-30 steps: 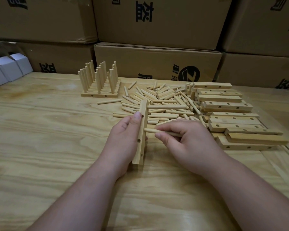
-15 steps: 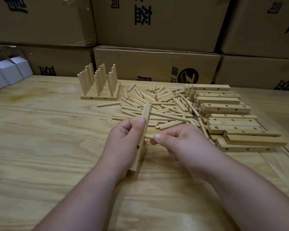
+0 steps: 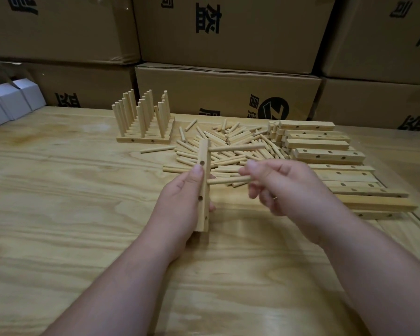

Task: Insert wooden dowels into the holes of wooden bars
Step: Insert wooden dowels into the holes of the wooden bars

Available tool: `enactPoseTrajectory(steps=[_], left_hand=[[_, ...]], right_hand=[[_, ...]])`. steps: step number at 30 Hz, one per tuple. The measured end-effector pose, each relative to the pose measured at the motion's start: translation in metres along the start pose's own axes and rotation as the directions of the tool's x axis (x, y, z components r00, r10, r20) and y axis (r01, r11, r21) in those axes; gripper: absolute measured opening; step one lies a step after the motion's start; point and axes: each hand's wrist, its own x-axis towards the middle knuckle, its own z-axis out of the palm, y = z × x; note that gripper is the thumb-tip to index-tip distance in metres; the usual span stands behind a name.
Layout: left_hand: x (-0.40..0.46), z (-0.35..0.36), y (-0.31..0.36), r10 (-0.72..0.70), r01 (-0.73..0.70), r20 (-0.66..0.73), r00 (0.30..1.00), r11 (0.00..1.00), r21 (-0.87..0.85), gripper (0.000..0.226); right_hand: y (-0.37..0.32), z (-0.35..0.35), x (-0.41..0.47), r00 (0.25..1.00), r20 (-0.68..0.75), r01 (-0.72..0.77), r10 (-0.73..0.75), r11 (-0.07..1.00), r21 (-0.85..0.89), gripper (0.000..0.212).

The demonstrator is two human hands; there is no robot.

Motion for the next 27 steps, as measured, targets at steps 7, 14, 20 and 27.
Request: enactPoseTrajectory(steps=[7, 14, 20, 27], left_hand=[[0.004, -0.002, 0.001, -0.098, 0.086, -0.086, 0.991, 0.987, -0.134, 0.041], [0.005, -0.003, -0.002, -0.080, 0.072, -0.052, 0.995, 0.987, -0.141, 0.036], [0.005, -0.003, -0.003, -0.076, 0.069, -0.043, 0.996, 0.988, -0.139, 0.039], [0.008, -0.003, -0.004, -0.083, 0.075, -0.054, 0.995, 0.987, -0.141, 0.044]], right_hand=[[0.025, -0.031, 0.014, 0.939, -0.306, -0.170, -0.157, 0.562, -0.810, 0.029], [0.040, -0.018, 0.014, 0.964, -0.175, -0.070, -0.200, 0.443, -0.894, 0.019], [0.041, -0.013, 0.014, 0.959, -0.171, -0.048, -0.228, 0.462, -0.886, 0.016], [0.041, -0.008, 0.012, 0.971, -0.078, 0.047, -0.224, 0.501, -0.864, 0.021]])
